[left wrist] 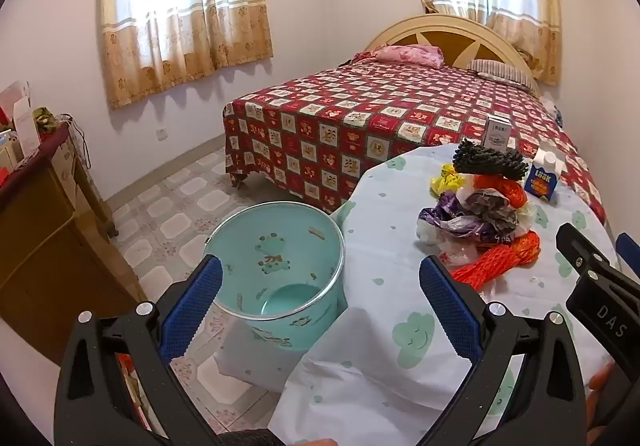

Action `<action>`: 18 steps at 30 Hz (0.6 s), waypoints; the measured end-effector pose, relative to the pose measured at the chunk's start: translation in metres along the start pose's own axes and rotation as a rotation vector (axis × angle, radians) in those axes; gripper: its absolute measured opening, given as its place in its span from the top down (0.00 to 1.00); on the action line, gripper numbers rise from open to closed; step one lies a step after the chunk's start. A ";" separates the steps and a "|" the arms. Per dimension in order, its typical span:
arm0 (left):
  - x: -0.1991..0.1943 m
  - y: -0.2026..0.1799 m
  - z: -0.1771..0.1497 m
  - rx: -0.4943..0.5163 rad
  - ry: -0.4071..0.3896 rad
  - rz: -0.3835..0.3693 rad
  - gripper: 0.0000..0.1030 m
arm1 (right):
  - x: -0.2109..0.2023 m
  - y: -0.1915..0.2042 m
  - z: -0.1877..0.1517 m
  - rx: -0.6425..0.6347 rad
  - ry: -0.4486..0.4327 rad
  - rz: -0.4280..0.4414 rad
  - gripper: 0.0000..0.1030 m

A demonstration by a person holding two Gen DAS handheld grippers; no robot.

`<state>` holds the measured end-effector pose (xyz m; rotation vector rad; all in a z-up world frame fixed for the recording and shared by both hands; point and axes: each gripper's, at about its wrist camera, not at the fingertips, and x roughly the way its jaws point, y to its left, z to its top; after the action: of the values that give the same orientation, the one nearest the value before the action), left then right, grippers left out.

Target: Collect trash

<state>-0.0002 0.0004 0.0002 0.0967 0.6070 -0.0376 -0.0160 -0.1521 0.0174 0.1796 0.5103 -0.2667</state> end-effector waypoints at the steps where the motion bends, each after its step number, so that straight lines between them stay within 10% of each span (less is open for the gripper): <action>1: 0.000 0.000 0.000 0.001 0.001 0.000 0.06 | 0.000 0.000 0.000 0.000 0.000 0.000 0.05; 18: 0.001 -0.006 0.001 0.004 0.007 -0.006 0.06 | 0.000 0.000 0.000 0.001 0.003 0.000 0.05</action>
<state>0.0005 -0.0053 -0.0002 0.0987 0.6138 -0.0441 -0.0162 -0.1519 0.0177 0.1814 0.5129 -0.2664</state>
